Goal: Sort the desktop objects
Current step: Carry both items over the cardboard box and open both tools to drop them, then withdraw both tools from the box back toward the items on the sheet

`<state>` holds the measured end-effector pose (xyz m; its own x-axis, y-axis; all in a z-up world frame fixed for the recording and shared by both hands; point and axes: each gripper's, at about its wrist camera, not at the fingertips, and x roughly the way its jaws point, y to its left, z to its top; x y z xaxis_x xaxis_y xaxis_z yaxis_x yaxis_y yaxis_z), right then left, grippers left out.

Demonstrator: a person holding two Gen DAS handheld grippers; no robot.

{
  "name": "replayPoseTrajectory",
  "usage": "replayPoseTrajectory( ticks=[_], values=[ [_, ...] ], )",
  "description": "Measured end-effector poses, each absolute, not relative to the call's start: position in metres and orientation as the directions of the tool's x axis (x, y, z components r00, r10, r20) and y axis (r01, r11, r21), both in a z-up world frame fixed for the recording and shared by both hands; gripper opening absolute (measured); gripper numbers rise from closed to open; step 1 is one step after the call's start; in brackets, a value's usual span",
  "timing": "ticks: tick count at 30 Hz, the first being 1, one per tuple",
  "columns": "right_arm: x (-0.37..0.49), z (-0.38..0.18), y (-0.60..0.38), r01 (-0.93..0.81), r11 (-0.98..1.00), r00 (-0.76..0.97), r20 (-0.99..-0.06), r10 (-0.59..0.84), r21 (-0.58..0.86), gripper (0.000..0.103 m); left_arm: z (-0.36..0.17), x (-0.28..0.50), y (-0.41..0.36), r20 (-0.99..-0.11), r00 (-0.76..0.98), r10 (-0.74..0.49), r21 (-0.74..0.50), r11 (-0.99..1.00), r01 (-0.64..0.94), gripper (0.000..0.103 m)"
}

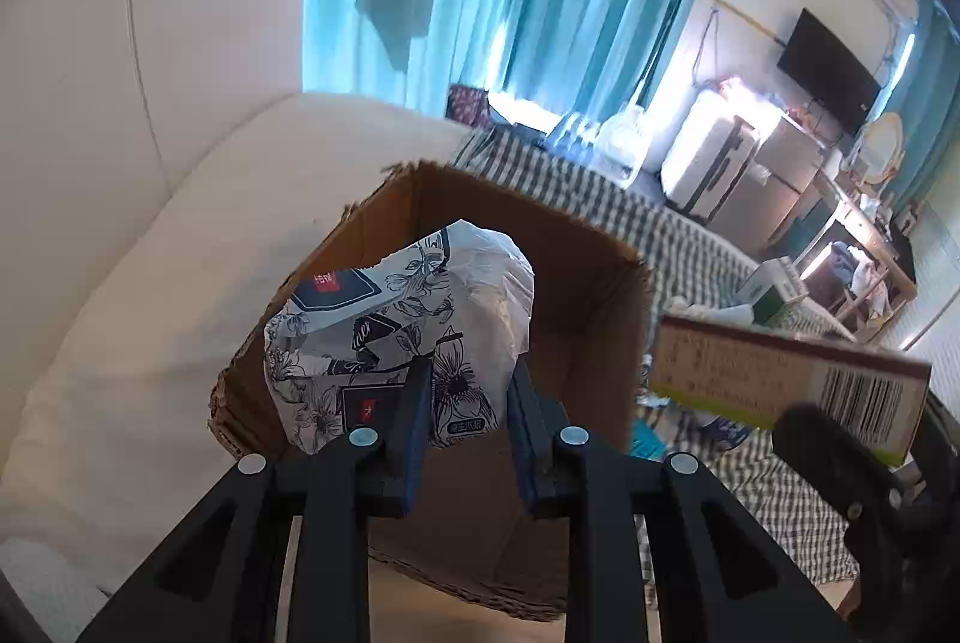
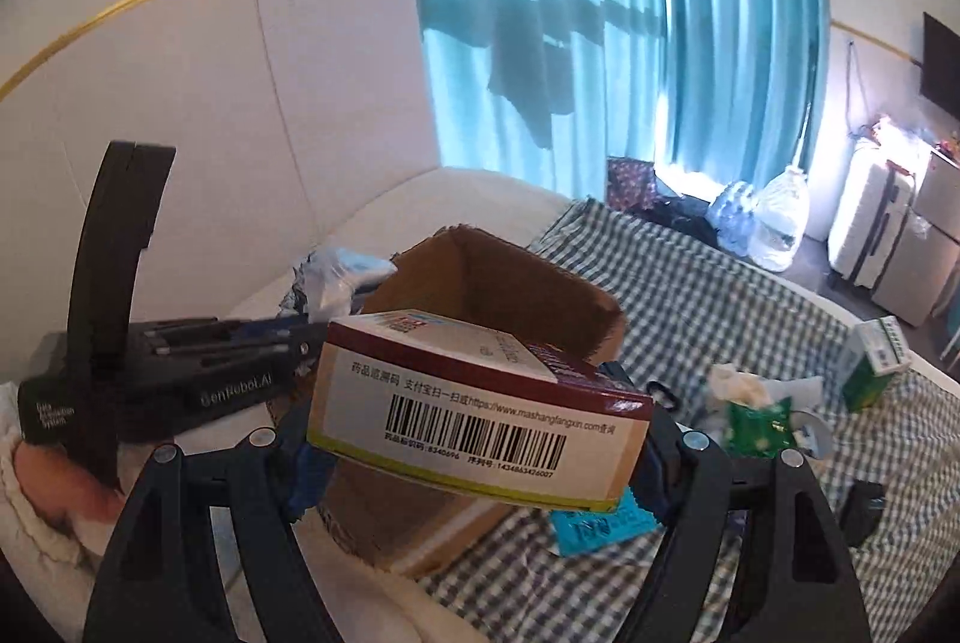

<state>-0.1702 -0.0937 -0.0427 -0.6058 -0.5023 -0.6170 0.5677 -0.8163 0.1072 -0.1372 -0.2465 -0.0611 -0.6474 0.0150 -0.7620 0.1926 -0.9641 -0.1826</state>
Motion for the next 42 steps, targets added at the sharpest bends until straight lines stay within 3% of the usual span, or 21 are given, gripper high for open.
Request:
replayPoseTrajectory(
  ticks=[7,9,11,12,14,26,34,42],
  values=[
    [-0.211,-0.074,-0.125,0.576,-0.805,-0.567,-0.64,-0.519,0.142,0.079,-0.093,-0.149,-0.257,-0.805,-0.593,0.009,-0.15,-0.971,0.188,0.027],
    [-0.219,-0.079,-0.127,0.546,-0.824,-0.587,-0.633,-0.505,0.151,0.079,-0.097,-0.151,-0.259,-0.81,-0.586,-0.009,-0.129,-0.973,0.193,0.039],
    [-0.226,-0.079,-0.127,0.532,-0.832,-0.604,-0.618,-0.503,0.157,0.089,-0.101,-0.153,-0.263,-0.815,-0.579,-0.025,-0.12,-0.97,0.21,0.071],
    [-0.228,-0.078,-0.127,0.536,-0.83,-0.611,-0.61,-0.506,0.151,0.096,-0.102,-0.152,-0.266,-0.812,-0.583,-0.04,-0.116,-0.966,0.229,0.076],
    [-0.229,-0.074,-0.129,0.534,-0.837,-0.632,-0.602,-0.488,0.119,0.099,-0.102,-0.15,-0.27,-0.804,-0.592,-0.056,-0.119,-0.96,0.253,0.086],
    [-0.206,-0.042,-0.105,0.484,-0.868,-0.69,-0.56,-0.458,0.113,0.099,-0.074,-0.132,-0.263,-0.782,-0.621,-0.056,-0.13,-0.959,0.25,0.095],
    [-0.161,-0.026,-0.049,0.413,-0.904,-0.734,-0.549,-0.4,0.106,0.099,-0.034,-0.101,-0.208,-0.703,-0.711,-0.016,-0.127,-0.981,0.149,0.103],
    [-0.115,-0.014,0.048,0.262,-0.96,-0.803,-0.53,-0.274,0.098,0.1,-0.031,-0.073,-0.147,-0.672,-0.739,0.044,-0.128,-0.99,0.058,0.103]
  ],
)
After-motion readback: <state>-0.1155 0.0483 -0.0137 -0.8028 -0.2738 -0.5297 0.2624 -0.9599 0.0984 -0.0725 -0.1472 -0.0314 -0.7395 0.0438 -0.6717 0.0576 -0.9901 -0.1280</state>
